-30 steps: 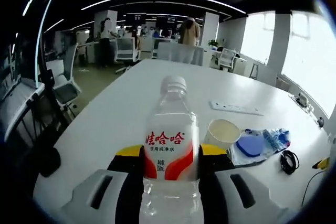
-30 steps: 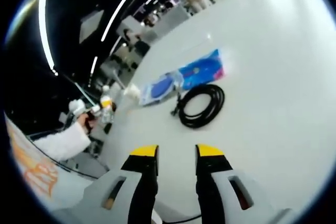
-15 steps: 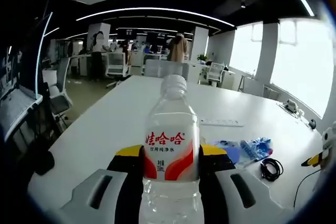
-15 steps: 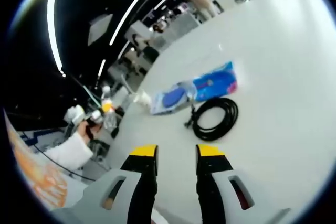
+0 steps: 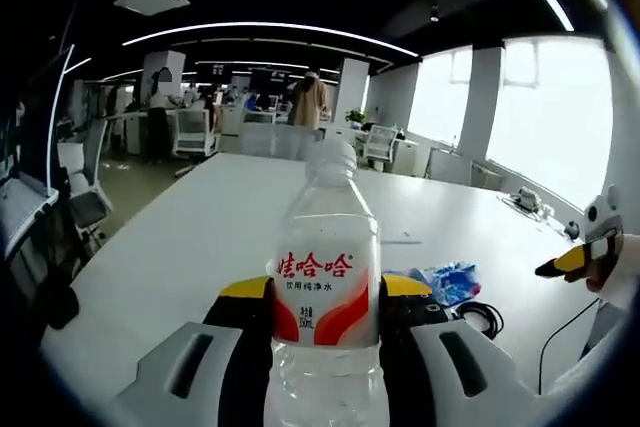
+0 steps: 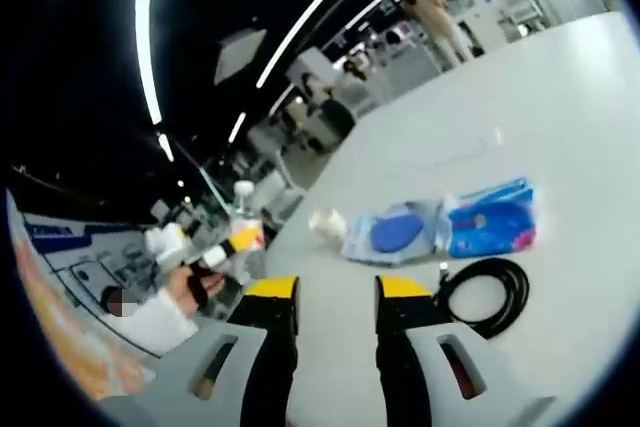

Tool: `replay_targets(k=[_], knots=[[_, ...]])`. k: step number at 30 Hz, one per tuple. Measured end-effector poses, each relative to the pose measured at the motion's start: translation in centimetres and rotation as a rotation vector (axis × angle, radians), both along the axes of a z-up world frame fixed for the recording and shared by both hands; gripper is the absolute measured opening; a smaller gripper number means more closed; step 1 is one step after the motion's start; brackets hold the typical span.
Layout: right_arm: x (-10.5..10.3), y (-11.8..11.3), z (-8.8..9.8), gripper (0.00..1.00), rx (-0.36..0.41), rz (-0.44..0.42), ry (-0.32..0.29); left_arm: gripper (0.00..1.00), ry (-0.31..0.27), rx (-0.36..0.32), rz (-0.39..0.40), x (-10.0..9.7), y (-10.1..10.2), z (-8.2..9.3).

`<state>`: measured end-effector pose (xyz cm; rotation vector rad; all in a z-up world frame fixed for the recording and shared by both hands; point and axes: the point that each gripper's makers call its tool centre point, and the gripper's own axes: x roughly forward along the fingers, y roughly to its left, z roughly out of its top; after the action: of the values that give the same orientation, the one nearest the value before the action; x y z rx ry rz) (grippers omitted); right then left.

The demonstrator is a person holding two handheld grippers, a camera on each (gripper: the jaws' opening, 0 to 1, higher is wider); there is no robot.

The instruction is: Arrange the tabletop items into an orderly group along one side of the table until the central work area is clear of visible clutter.

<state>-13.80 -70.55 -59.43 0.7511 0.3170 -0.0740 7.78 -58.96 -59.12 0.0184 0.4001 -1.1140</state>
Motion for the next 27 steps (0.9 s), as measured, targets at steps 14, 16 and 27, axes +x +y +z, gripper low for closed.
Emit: replay_targets(k=[14, 16, 27], knots=[[5.0, 1.7, 3.9, 0.34, -0.001, 0.087, -0.079, 0.40, -0.016, -0.024, -0.113, -5.3, -1.9, 1.0], [5.9, 2.0, 4.6, 0.36, -0.001, 0.094, -0.096, 0.40, -0.006, -0.024, -0.121, -5.8, -2.0, 0.9], [9.6, 5.6, 6.5, 0.43, -0.043, 0.192, -0.113, 0.40, -0.024, -0.031, -0.217, -10.1, -3.5, 1.8]])
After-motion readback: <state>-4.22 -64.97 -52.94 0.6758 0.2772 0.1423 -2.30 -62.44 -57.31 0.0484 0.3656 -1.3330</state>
